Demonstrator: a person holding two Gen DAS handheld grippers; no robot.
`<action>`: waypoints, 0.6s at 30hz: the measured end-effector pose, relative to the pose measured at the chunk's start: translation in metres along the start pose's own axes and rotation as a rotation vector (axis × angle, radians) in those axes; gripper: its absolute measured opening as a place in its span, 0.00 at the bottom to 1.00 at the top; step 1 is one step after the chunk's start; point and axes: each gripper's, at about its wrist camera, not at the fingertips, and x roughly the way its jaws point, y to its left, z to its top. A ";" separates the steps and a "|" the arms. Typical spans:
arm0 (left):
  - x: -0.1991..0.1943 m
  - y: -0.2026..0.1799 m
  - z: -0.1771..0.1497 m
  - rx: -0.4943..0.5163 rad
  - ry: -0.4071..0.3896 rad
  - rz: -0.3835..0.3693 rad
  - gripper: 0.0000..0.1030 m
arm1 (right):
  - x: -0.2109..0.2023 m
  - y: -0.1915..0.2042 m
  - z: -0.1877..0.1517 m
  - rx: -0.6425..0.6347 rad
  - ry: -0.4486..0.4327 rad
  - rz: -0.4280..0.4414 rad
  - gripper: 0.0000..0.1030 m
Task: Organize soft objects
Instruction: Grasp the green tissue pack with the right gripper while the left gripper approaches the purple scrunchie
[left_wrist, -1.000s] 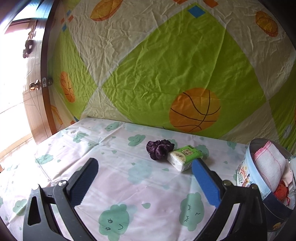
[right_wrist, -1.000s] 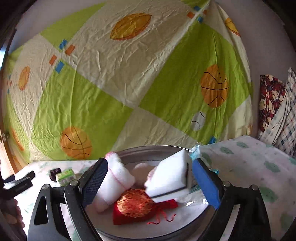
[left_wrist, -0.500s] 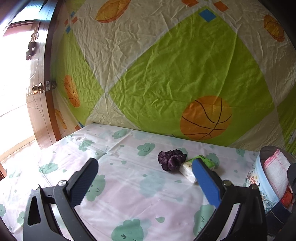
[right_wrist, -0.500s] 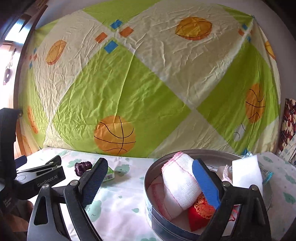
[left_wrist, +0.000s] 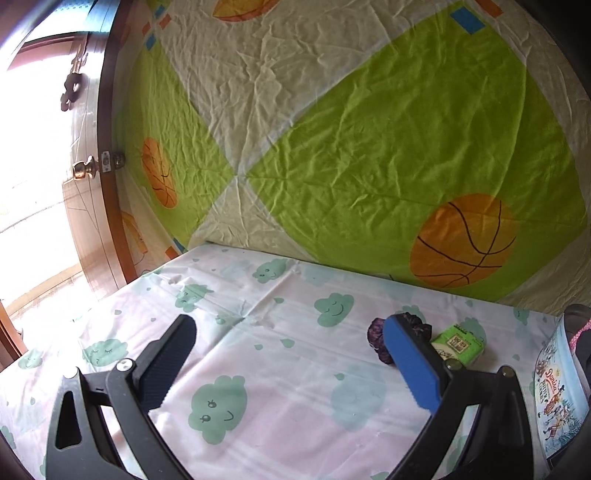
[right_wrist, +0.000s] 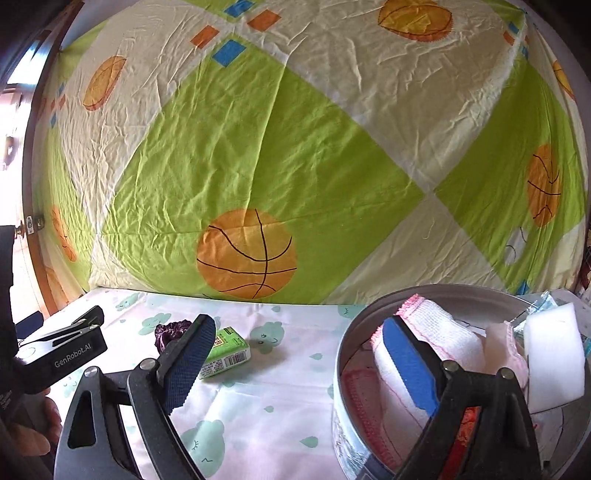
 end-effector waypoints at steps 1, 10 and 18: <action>0.003 0.001 0.002 0.000 0.001 0.002 1.00 | 0.005 0.003 0.001 0.001 0.009 0.006 0.91; 0.029 0.016 0.013 -0.015 0.020 0.039 1.00 | 0.057 0.031 0.009 -0.011 0.121 0.080 0.91; 0.055 0.025 0.022 -0.025 0.057 0.056 1.00 | 0.105 0.042 0.007 -0.039 0.298 0.145 0.91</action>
